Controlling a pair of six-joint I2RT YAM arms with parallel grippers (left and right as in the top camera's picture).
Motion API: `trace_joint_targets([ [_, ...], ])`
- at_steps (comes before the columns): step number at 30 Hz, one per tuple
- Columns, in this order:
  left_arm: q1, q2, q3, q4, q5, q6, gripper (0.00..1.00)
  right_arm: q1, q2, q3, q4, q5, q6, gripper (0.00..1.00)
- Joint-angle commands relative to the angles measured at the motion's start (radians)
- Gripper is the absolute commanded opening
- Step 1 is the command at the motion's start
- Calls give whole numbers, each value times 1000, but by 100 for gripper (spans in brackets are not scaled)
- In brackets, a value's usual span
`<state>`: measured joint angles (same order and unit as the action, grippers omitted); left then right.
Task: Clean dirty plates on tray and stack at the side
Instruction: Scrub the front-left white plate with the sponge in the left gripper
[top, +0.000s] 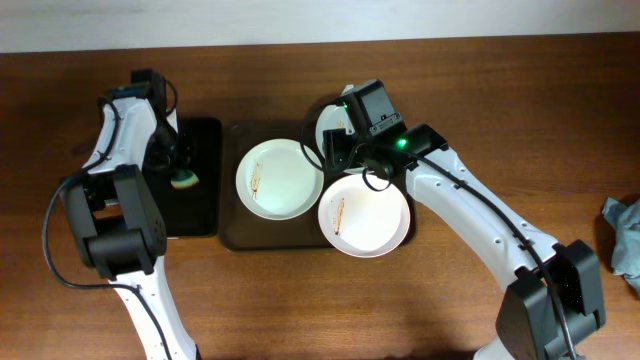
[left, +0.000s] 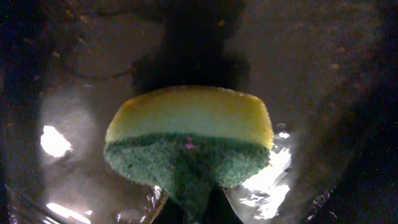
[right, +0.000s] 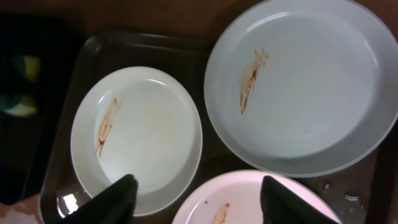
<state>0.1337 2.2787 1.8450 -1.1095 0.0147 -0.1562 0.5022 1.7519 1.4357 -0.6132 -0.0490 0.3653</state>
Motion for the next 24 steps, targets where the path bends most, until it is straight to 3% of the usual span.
trace_joint_targets([
  [1,-3,-2,207,-105,52,76,1,2,24,12,29,5,42,37],
  [2,-3,-2,269,-153,102,129,1,2,37,12,43,-2,45,30],
  [4,-3,-2,372,-243,184,199,1,2,74,12,72,-53,45,28],
  [7,-3,-2,481,-354,318,322,1,2,167,12,88,-147,71,30],
  [11,-3,-2,482,-370,339,380,1,2,235,12,92,-198,98,38],
  [24,-12,-1,482,-279,367,383,1,26,381,12,155,-183,184,40],
])
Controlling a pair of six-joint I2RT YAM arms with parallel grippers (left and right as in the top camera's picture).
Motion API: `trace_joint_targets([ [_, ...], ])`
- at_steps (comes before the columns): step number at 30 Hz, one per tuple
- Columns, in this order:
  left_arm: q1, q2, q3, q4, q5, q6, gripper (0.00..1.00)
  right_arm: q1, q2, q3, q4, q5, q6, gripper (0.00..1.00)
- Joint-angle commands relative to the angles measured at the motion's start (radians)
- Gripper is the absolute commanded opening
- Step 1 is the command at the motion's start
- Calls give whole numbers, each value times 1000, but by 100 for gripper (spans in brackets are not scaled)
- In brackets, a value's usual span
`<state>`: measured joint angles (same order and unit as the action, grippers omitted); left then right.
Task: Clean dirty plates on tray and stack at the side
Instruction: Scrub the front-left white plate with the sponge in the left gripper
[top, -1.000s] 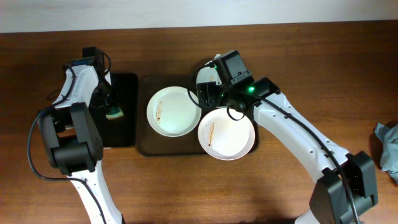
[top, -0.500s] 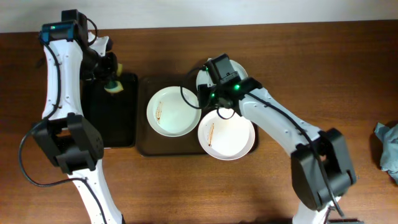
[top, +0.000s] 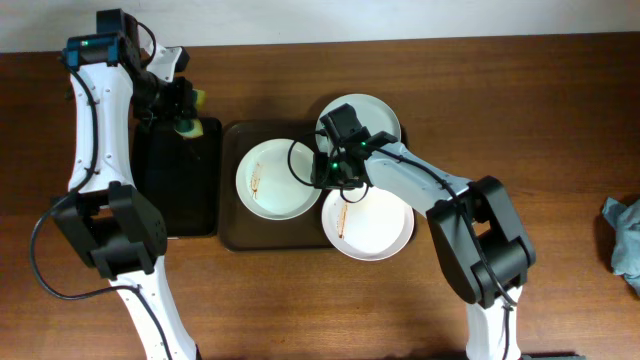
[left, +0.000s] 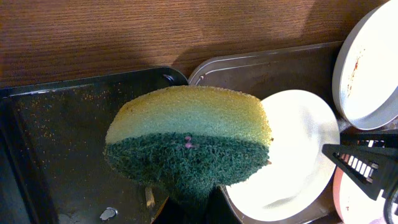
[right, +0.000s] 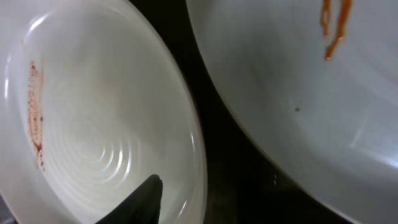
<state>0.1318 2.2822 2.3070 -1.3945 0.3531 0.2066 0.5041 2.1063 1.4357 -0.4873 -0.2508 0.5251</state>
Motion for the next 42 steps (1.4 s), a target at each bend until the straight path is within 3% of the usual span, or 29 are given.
trace_joint_targets([
  [1,-21,-5,19,9,29,20,1,32,34,12,46,19,39,39],
  [2,-32,-5,18,12,29,21,1,41,38,12,68,19,47,39],
  [6,-100,-5,17,5,25,31,1,51,40,12,103,31,120,5],
  [11,-137,-5,-121,17,-6,31,1,42,40,12,60,33,119,4],
  [18,-196,-5,-468,237,29,31,1,-1,40,12,46,-3,116,4],
  [22,-236,-5,-510,279,27,29,1,-1,40,12,49,0,116,4],
  [26,-242,-5,-605,309,-290,-268,1,-1,40,12,49,0,115,4],
  [32,-243,-5,-609,144,-285,-323,1,-1,40,12,49,0,111,4],
  [35,-244,-5,-610,272,-282,-323,1,-1,40,12,50,0,111,4],
  [40,-296,-3,-745,711,-283,-322,1,-1,40,12,50,0,111,4],
  [42,-324,-3,-792,784,-283,-322,1,-1,40,12,49,0,111,4],
])
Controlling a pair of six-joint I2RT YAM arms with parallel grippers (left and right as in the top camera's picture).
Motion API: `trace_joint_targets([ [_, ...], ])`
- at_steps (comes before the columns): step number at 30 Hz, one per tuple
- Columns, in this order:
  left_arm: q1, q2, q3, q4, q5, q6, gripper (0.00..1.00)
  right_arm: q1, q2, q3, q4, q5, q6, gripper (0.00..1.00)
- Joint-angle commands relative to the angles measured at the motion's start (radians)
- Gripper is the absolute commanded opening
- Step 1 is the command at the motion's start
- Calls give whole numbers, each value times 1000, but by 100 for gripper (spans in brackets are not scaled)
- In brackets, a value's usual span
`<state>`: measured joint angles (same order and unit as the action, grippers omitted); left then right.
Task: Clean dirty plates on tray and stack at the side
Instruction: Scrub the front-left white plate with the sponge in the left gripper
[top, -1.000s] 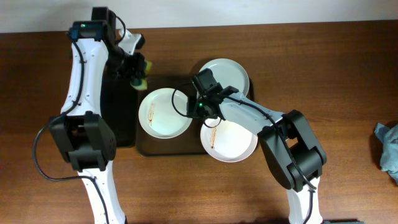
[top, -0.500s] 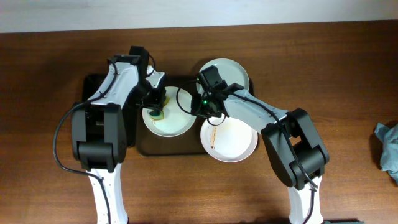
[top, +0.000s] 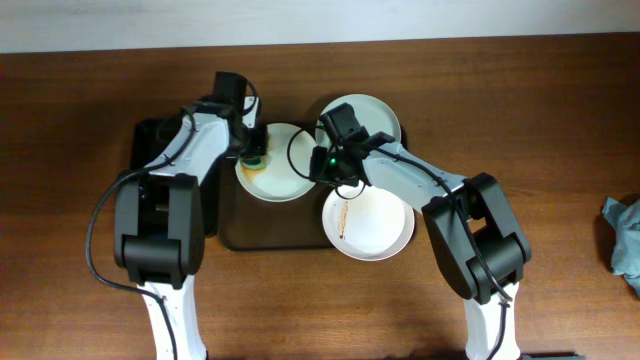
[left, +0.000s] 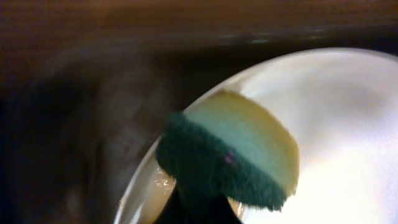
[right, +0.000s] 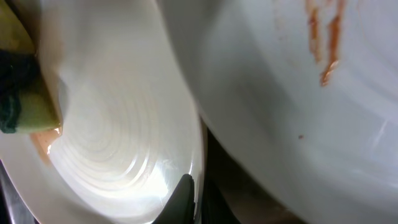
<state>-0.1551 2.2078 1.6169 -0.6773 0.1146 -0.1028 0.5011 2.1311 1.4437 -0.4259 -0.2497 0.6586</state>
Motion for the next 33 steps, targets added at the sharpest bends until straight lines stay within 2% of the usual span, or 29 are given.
trace_joint_targets([
  [1,-56,71,-105,64,-45,-13,1,2,15,4,-12,-1,-22,4],
  [4,-79,70,-87,-42,-18,3,1,3,15,4,-13,-2,-22,4],
  [5,-77,70,-71,-92,59,58,1,2,15,4,-16,-2,-23,4],
  [6,-72,70,-37,-173,214,169,1,3,15,3,-16,-2,-26,4],
  [7,-66,70,-6,-221,289,208,1,3,15,4,-16,-2,-26,4],
  [10,-44,70,89,-259,359,232,1,3,15,3,-16,-2,-26,4],
  [11,-38,70,101,-231,349,217,1,3,15,4,-18,-2,-26,4],
  [12,-30,70,105,-180,286,143,1,3,15,3,-22,-2,-26,4],
  [14,-18,70,105,-112,115,9,1,3,15,4,-25,-2,-26,4],
  [16,-19,70,105,-82,-122,-72,1,2,15,4,-23,-2,-26,4],
  [17,-19,70,105,-101,-189,-93,1,2,15,3,-23,-2,-26,4],
  [23,-19,70,105,-409,-218,-93,1,2,15,3,-24,-2,-26,4],
  [26,-19,70,105,-465,-16,39,1,2,15,4,-23,-2,-26,4],
  [27,-19,70,105,-462,168,108,1,2,15,4,-23,-2,-26,4],
  [28,-19,70,105,-452,254,123,1,2,15,4,-24,-2,-26,4],
  [30,-19,70,105,-399,290,111,1,2,15,3,-23,-2,-26,4],
  [32,-19,70,104,-302,285,41,1,2,15,4,-24,-2,-26,4],
  [33,-18,70,104,-254,238,0,1,2,15,3,-24,-2,-26,4],
])
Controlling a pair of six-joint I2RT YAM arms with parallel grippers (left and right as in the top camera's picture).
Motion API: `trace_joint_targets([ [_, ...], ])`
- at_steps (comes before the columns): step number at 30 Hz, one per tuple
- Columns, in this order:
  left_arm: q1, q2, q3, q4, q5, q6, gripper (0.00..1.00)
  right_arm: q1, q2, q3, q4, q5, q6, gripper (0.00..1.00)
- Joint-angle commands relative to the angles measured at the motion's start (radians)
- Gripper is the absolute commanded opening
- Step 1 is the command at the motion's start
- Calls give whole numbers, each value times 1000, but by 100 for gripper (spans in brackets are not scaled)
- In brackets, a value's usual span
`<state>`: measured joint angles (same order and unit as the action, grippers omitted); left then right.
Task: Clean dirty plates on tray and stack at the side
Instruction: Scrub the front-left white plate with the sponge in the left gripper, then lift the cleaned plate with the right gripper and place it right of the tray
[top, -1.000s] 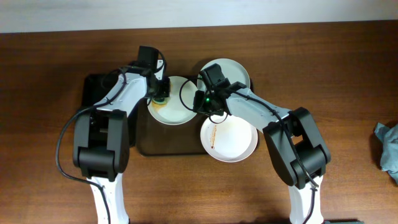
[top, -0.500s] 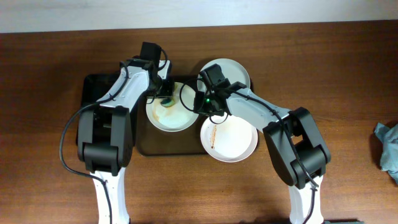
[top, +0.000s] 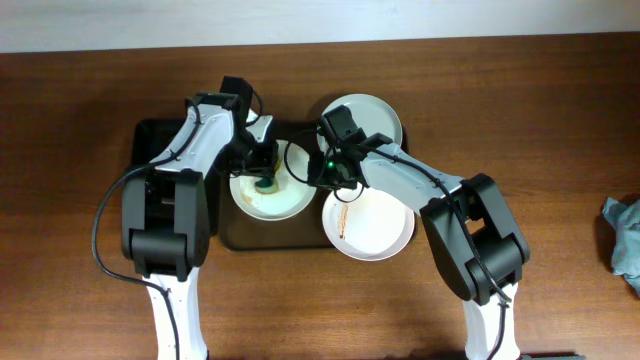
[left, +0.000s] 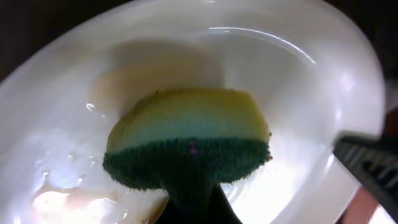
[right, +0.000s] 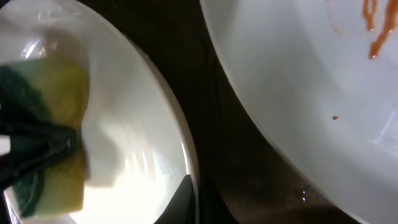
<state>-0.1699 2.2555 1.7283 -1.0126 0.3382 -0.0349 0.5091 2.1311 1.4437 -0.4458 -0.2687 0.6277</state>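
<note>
A white plate (top: 290, 200) lies in the left half of the dark brown tray (top: 232, 236). My left gripper (top: 262, 170) is shut on a yellow and green sponge (top: 266, 184), which presses on the plate's middle. In the left wrist view the sponge (left: 189, 134) sits on the wet plate (left: 298, 93), held by my left gripper (left: 193, 202). My right gripper (top: 320, 176) is shut on this plate's right rim. In the right wrist view my right gripper (right: 189, 196) pinches the rim (right: 177, 134) next to the sponge (right: 59, 118). Two other plates show red streaks, one at the back (top: 372, 112) and one at the front (top: 378, 228).
A black tray (top: 150, 145) lies left of the brown tray. A grey cloth (top: 625, 245) lies at the table's right edge. The back plate (right: 311, 81) with its red streak lies close beside the held rim.
The sponge has gone from the plate's far left part to its middle. The plate now shows wet, pale smears where the red streak was. My right gripper stays on the rim.
First my left gripper held the sponge in the black tray while my right gripper hung open above the plates. Then the sponge was up over the black tray's far end, with my right gripper at the left plate's rim. After that the sponge was on the plate's far left, now mid-plate.
</note>
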Motion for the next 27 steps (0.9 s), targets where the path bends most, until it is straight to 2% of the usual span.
trace_joint_targets([
  [1,-3,22,-7,103,-64,-113,1,-6,15,3,-4,18,5,4],
  [3,-3,22,-7,111,-298,-201,1,-6,15,3,-4,18,5,4],
  [5,-4,22,0,40,-483,-268,1,-6,15,3,-5,18,5,4],
  [6,-3,22,11,-16,-554,-303,1,-6,15,4,-7,17,5,4],
  [8,-4,22,54,-135,-588,-309,1,-6,15,3,-8,14,6,4],
  [9,-5,22,88,-200,-569,-305,1,-5,15,4,-9,13,6,4],
  [11,-5,22,156,-283,-391,-176,1,-5,15,4,-12,10,6,4],
  [13,-3,22,214,-317,-64,3,1,-6,15,3,-11,1,6,4],
  [14,-3,22,252,-330,21,28,1,-6,15,3,-11,-10,6,4],
  [17,19,22,415,-344,16,22,1,-6,15,4,-11,-17,5,4],
  [19,65,22,541,-364,14,-27,1,-5,15,4,-9,-16,6,4],
  [20,95,22,605,-365,14,-41,1,-5,15,4,-3,-12,6,12],
  [21,128,22,648,-365,14,-44,1,-5,16,4,5,-9,6,25],
  [26,158,22,647,-375,14,-43,1,31,32,3,29,-8,6,24],
  [27,157,22,647,-372,14,-43,1,47,42,3,34,-8,10,18],
])
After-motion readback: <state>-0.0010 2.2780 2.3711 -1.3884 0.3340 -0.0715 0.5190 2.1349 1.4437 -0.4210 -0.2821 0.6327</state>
